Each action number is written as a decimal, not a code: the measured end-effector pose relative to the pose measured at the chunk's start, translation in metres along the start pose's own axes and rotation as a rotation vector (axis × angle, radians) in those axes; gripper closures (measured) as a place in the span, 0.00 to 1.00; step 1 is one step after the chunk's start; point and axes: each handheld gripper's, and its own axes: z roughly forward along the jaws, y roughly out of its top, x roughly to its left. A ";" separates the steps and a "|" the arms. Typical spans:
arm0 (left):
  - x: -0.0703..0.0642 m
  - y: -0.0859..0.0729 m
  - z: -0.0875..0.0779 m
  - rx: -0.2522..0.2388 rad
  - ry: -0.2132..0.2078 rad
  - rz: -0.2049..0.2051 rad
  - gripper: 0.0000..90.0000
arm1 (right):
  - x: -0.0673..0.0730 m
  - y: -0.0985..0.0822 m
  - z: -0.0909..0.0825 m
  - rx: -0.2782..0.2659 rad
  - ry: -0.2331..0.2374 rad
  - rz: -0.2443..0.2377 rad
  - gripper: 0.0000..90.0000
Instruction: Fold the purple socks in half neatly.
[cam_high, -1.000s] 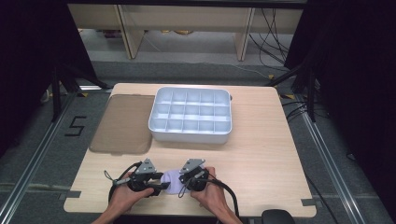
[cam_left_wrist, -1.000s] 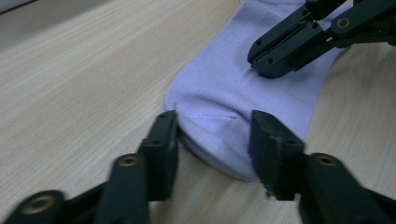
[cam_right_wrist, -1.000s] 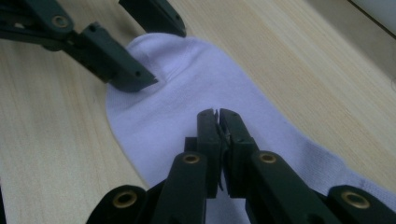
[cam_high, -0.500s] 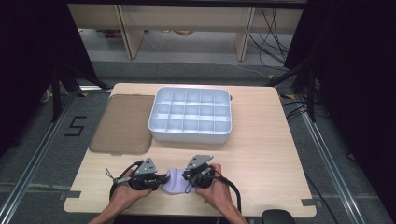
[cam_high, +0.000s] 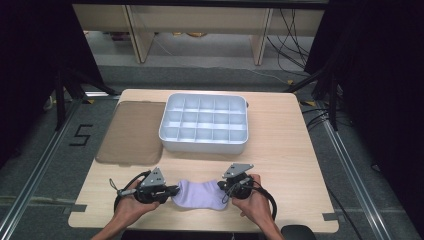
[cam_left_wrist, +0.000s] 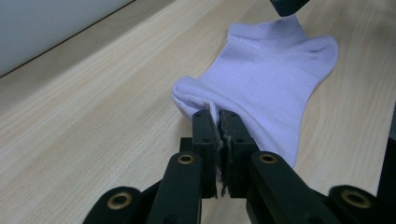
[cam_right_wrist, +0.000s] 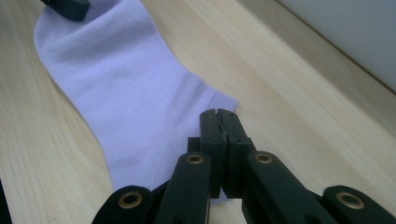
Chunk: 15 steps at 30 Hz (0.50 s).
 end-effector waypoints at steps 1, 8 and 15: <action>0.000 0.000 0.000 0.000 0.000 0.000 0.95 | 0.000 0.000 0.000 0.000 0.000 0.000 1.00; 0.003 0.003 -0.009 -0.038 -0.006 -0.032 0.95 | 0.014 0.000 0.017 0.088 0.056 -0.013 1.00; -0.011 0.018 -0.009 -0.084 -0.038 -0.012 0.95 | 0.026 0.009 0.030 0.093 0.074 -0.041 1.00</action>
